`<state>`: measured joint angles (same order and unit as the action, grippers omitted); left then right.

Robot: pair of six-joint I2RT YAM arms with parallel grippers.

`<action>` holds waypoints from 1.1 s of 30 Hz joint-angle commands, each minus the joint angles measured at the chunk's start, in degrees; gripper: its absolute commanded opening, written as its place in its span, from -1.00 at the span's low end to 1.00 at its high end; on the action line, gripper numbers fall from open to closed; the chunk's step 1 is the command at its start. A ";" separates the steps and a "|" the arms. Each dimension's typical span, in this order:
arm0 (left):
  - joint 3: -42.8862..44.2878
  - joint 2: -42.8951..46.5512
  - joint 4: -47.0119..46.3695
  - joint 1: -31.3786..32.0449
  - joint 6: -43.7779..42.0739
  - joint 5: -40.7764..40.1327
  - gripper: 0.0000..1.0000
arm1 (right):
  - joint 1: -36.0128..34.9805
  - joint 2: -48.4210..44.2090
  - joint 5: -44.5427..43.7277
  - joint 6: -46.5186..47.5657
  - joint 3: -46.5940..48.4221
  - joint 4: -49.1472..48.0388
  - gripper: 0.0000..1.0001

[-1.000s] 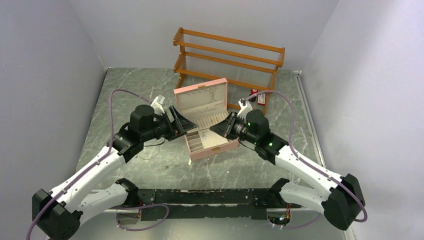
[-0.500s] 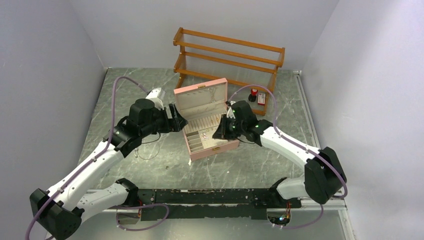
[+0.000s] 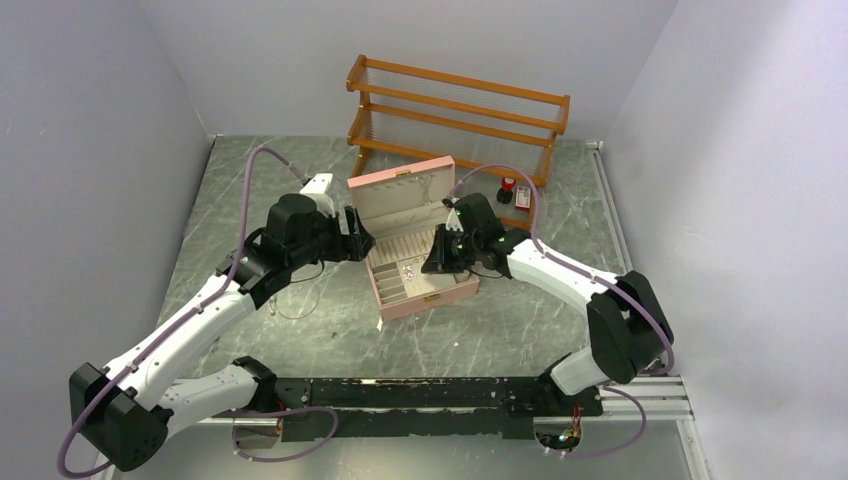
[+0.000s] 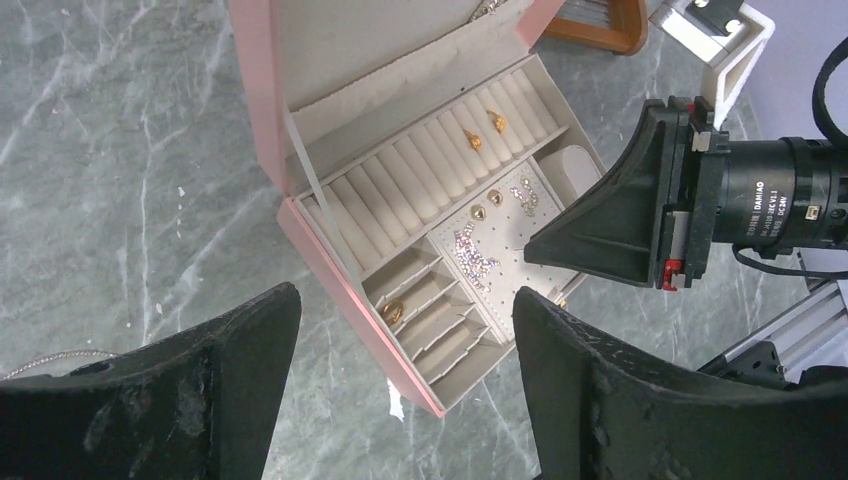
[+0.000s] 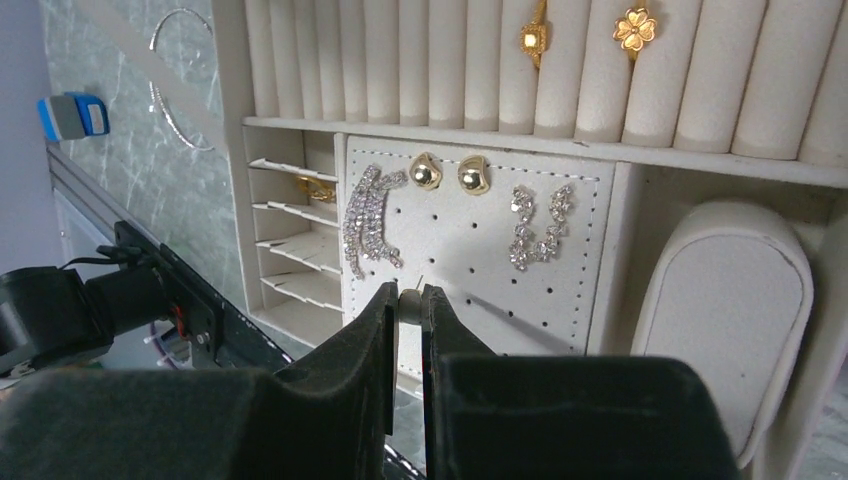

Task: Organize the mixed jewelry

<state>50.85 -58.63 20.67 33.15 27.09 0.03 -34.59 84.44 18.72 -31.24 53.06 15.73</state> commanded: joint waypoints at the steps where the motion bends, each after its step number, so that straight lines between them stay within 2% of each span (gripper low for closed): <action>1: -0.82 -0.05 -3.16 -0.38 -1.86 -1.20 0.64 | 0.63 1.32 0.30 1.01 2.10 -0.33 -0.76; 25: -1.11 -0.85 -2.72 -0.37 -0.99 -0.56 0.62 | 0.97 4.52 0.72 2.96 3.37 0.82 -0.72; 30: -1.24 -0.69 -2.56 -0.37 -0.94 -0.91 0.62 | 1.01 5.50 -0.04 3.50 4.06 1.67 -0.65; 33: -1.20 -0.82 -2.56 -0.39 -0.90 -0.82 0.62 | 1.01 5.98 -0.35 3.62 4.56 2.18 -0.54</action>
<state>49.91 -59.37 19.55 33.15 26.37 0.01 -34.06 89.12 19.97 -29.02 55.99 17.10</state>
